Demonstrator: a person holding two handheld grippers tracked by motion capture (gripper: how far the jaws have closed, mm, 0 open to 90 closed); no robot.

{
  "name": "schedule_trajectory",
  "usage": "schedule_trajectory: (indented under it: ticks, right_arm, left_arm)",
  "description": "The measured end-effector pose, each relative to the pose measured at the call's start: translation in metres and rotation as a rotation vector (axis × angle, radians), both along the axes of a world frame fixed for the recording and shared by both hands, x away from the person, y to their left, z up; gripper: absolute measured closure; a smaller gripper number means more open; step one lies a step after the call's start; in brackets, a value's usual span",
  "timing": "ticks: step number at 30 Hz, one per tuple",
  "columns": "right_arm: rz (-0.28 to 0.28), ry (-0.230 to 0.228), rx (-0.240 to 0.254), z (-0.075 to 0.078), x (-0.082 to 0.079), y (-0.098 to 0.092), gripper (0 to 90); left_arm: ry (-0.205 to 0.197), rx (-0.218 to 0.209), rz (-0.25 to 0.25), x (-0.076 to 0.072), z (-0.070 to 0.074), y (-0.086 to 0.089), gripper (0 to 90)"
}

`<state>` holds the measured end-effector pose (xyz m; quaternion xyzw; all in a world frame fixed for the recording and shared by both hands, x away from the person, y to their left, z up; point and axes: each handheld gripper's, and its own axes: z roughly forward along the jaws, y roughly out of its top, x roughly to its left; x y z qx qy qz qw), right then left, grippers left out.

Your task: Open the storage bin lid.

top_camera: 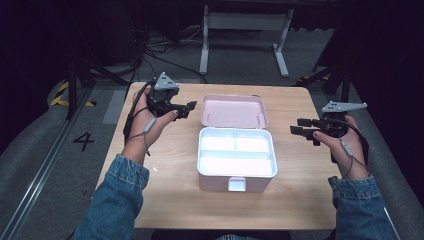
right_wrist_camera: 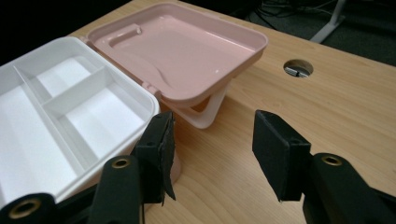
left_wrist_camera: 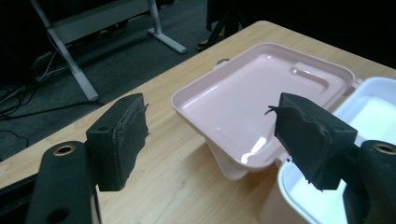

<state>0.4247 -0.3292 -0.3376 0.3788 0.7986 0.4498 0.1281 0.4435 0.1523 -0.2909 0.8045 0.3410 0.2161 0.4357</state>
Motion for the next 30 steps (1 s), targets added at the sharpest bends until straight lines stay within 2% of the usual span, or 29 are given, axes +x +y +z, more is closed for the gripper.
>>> schedule_trajectory:
  ticks: [5, 6, 8, 11, 12, 15, 18, 21, 25, 26, 30]
  right_arm:
    - [-0.013, 0.031, -0.028, -0.003, -0.002, -0.008, 48.3]
    - [-0.015, 0.035, -0.032, -0.004, -0.002, -0.009, 48.3]
    - [-0.020, 0.042, -0.038, -0.005, -0.003, -0.011, 48.3]
    - [-0.028, 0.059, -0.052, -0.008, -0.004, -0.014, 47.9]
    - [-0.029, 0.062, -0.058, -0.009, -0.004, -0.015, 47.9]
    - [-0.039, 0.077, -0.075, -0.011, -0.004, -0.017, 47.6]
    - [-0.038, 0.092, -0.084, -0.015, -0.003, -0.017, 47.0]
    - [-0.037, 0.111, -0.099, -0.020, -0.001, -0.017, 46.8]
    - [-0.045, 0.129, -0.116, -0.025, 0.000, -0.019, 46.7]
    - [-0.047, 0.132, -0.118, -0.026, 0.001, -0.019, 46.6]
    - [-0.057, 0.146, -0.126, -0.030, 0.002, -0.022, 46.5]
  left_arm:
    - [0.020, 0.092, -0.014, -0.019, -0.004, 0.010, 25.7]
    - [0.020, 0.092, -0.014, -0.019, -0.004, 0.010, 25.7]
    - [0.027, 0.102, -0.012, -0.028, -0.007, 0.015, 25.6]
    - [0.051, 0.100, -0.001, -0.037, -0.014, 0.021, 25.6]
    - [0.053, 0.095, 0.010, -0.039, -0.019, 0.024, 26.0]
    - [0.104, 0.069, 0.048, -0.042, -0.034, 0.033, 26.0]
    - [0.120, 0.061, 0.086, -0.046, -0.046, 0.041, 26.5]
    - [0.136, 0.086, 0.108, -0.049, -0.054, 0.048, 26.4]
    - [0.167, 0.089, 0.121, -0.053, -0.062, 0.057, 26.2]
    - [0.162, 0.093, 0.121, -0.053, -0.064, 0.059, 26.1]
    - [0.204, 0.128, 0.143, -0.053, -0.076, 0.065, 26.0]
